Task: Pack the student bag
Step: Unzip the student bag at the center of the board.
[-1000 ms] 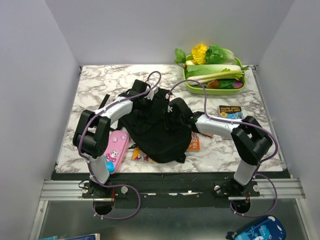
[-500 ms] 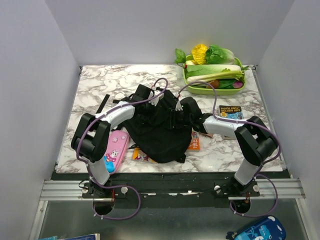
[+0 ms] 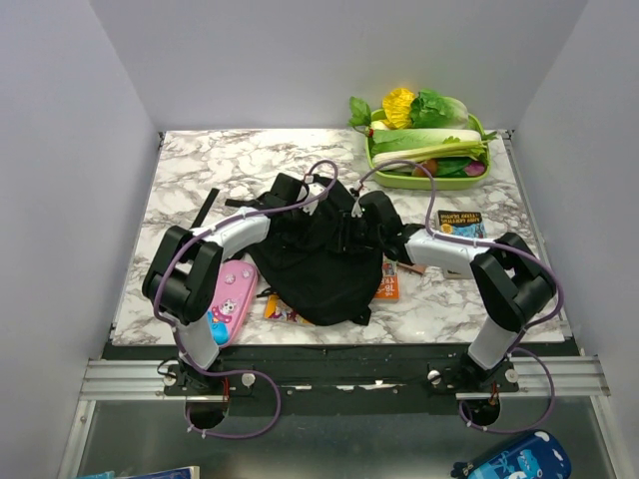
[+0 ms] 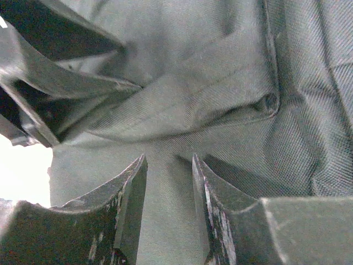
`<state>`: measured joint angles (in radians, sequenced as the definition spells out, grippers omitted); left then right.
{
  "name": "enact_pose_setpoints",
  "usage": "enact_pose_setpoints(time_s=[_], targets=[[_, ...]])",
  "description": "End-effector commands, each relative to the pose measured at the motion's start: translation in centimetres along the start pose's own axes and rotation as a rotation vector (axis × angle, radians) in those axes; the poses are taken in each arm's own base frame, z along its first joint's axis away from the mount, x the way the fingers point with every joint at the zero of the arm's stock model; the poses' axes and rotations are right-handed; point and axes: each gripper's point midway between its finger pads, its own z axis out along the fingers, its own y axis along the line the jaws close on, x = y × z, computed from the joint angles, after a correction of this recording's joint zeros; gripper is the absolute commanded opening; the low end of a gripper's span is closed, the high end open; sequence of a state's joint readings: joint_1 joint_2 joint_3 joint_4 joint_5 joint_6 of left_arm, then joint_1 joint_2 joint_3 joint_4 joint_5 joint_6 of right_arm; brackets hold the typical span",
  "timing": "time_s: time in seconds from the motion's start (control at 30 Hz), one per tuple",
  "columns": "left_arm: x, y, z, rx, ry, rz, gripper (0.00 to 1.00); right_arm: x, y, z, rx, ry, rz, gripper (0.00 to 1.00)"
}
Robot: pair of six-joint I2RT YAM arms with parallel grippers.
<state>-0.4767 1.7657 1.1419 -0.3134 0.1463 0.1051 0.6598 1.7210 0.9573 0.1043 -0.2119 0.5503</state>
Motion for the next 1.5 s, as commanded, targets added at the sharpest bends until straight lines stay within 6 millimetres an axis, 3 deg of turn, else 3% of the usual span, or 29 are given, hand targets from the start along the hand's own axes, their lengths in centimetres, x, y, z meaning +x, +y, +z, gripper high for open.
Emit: enact_pose_setpoints(time_s=[0.0, 0.07, 0.23, 0.43, 0.47, 0.57, 0.7, 0.9, 1.1, 1.37, 1.47], targets=[[1.2, -0.2, 0.6, -0.008, 0.012, 0.033, 0.51, -4.3, 0.8, -0.2, 0.048, -0.105, 0.065, 0.47], [1.5, -0.4, 0.6, 0.002, 0.016, 0.029, 0.47, -4.6, 0.4, 0.2, 0.079, -0.111, 0.09, 0.47], [1.8, -0.4, 0.7, 0.004, 0.025, 0.022, 0.17, -5.0, 0.4, 2.2, 0.091, -0.073, 0.101, 0.47], [0.7, 0.4, 0.0, -0.045, -0.001, 0.02, 0.12, -1.0, -2.5, 2.5, 0.172, 0.02, 0.099, 0.41], [0.4, 0.5, -0.1, -0.054, -0.009, 0.021, 0.09, 0.3, -3.4, 2.3, 0.191, 0.042, 0.1, 0.4], [-0.5, 1.2, -0.6, -0.089, -0.034, 0.009, 0.0, 1.4, -4.0, 1.8, 0.202, 0.05, 0.094, 0.37], [-1.8, 2.2, -1.1, -0.126, -0.062, -0.035, 0.0, 2.9, -4.8, 1.5, 0.223, 0.072, 0.088, 0.35], [-3.6, 2.7, -2.5, -0.092, -0.117, -0.122, 0.0, 2.9, -4.9, 1.7, 0.234, 0.072, 0.062, 0.33], [-4.8, 0.7, -4.4, 0.055, -0.175, -0.191, 0.0, 2.9, -5.5, 2.1, 0.268, 0.073, 0.036, 0.31], [-3.6, 0.4, -3.9, 0.083, -0.131, -0.149, 0.0, 4.0, -6.3, 2.8, 0.323, 0.098, -0.009, 0.27], [-2.6, 0.4, -3.0, 0.069, -0.093, -0.112, 0.19, 4.5, -6.7, 3.0, 0.334, 0.109, -0.008, 0.26]])
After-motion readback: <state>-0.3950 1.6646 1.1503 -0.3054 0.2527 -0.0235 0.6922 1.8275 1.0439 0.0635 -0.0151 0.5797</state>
